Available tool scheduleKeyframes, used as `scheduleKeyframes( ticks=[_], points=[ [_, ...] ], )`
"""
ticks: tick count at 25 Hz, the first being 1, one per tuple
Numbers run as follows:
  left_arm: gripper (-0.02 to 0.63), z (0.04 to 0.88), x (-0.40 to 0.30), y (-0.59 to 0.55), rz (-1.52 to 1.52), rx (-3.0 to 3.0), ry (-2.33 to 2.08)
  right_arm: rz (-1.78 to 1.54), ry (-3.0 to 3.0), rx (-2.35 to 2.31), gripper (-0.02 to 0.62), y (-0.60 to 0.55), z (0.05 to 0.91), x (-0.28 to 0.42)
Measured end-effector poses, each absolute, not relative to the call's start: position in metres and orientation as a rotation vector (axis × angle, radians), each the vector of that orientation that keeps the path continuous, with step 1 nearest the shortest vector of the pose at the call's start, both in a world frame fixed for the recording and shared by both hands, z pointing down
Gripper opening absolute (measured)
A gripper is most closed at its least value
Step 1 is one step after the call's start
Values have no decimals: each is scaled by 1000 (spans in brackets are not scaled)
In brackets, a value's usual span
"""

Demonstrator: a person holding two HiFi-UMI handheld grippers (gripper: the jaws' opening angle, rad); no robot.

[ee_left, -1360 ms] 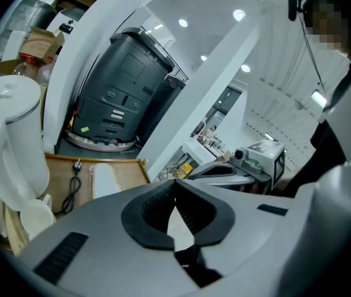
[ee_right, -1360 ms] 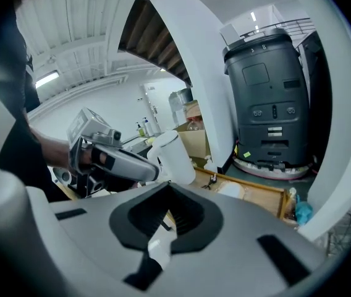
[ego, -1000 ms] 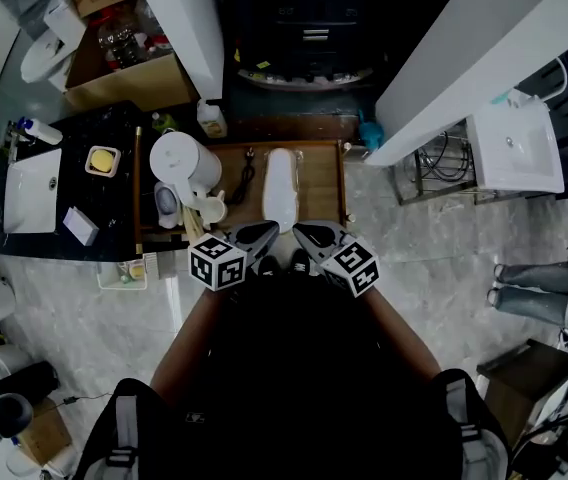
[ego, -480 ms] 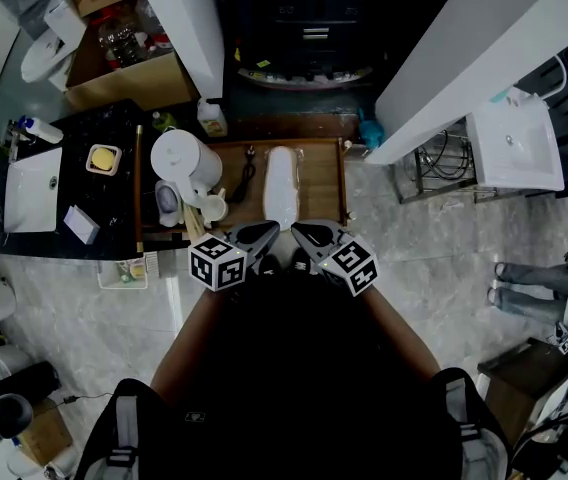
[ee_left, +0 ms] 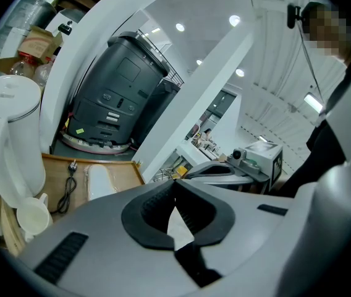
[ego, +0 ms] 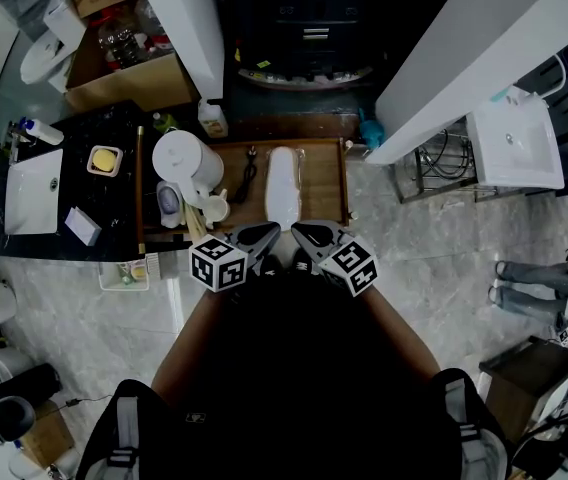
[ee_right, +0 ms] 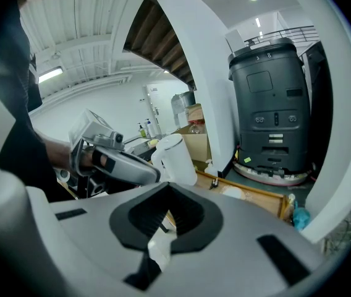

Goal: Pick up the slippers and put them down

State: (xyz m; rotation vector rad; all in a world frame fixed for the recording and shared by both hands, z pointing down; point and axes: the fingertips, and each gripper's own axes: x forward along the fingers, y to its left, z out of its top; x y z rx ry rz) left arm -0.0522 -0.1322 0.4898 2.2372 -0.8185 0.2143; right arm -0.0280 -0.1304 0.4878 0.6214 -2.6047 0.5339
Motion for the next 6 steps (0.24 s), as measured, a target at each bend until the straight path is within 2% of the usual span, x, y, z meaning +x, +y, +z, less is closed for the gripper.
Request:
scheduleKeyframes(
  ticks=[6],
  points=[
    [12, 490, -57, -130, 216, 2239, -809, 542, -2603, 637, 6, -130, 487, -33]
  ],
)
